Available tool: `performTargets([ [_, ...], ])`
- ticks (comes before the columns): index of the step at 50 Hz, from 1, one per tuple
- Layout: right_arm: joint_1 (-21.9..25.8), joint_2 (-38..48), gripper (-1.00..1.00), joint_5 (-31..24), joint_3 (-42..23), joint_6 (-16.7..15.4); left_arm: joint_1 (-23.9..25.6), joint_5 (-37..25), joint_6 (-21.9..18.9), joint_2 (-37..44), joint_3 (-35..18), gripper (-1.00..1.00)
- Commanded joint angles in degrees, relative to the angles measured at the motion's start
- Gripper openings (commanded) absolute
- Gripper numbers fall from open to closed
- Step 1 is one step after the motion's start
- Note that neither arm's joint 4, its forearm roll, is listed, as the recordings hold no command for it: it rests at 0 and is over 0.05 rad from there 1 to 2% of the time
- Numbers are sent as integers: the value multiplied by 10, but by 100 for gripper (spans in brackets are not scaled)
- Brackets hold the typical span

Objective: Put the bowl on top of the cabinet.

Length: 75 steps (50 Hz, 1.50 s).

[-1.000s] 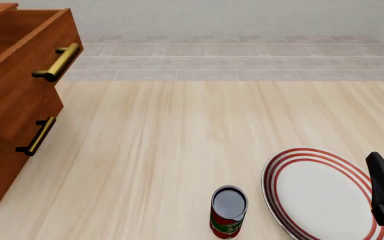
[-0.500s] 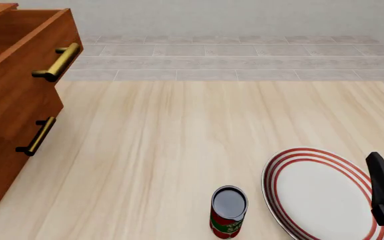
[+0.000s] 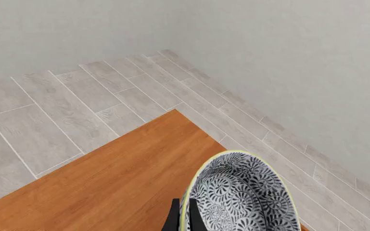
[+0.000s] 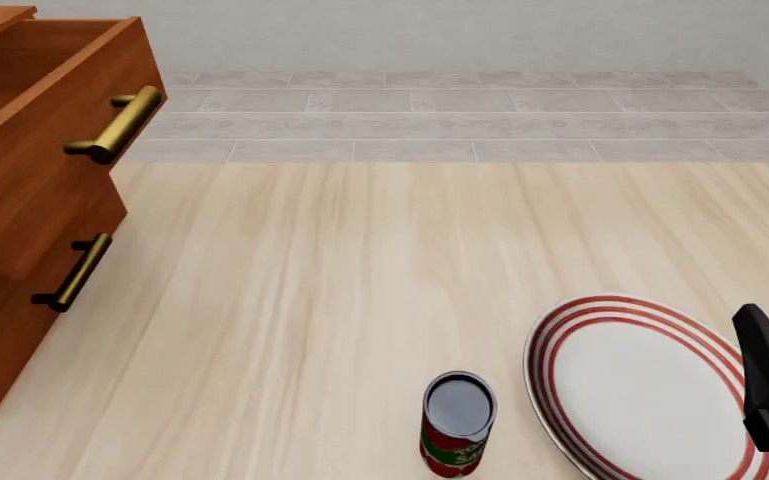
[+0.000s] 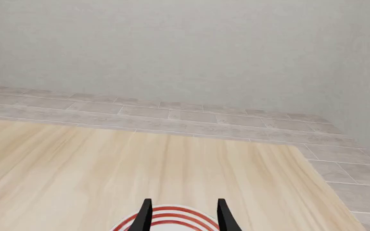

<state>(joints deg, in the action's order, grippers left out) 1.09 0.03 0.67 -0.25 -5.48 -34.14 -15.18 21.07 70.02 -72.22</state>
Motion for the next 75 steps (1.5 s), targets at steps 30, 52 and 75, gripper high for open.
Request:
performTargets([
  [30, 1, 0, 100, 0, 0, -3, 4, 7, -24, 13, 14, 100],
  [52, 2, 0, 100, 2, 0, -3, 0, -4, -40, -11, 0, 100],
  [75, 3, 0, 100, 2, 0, -4, 78, -129, -49, -171, -92, 100],
])
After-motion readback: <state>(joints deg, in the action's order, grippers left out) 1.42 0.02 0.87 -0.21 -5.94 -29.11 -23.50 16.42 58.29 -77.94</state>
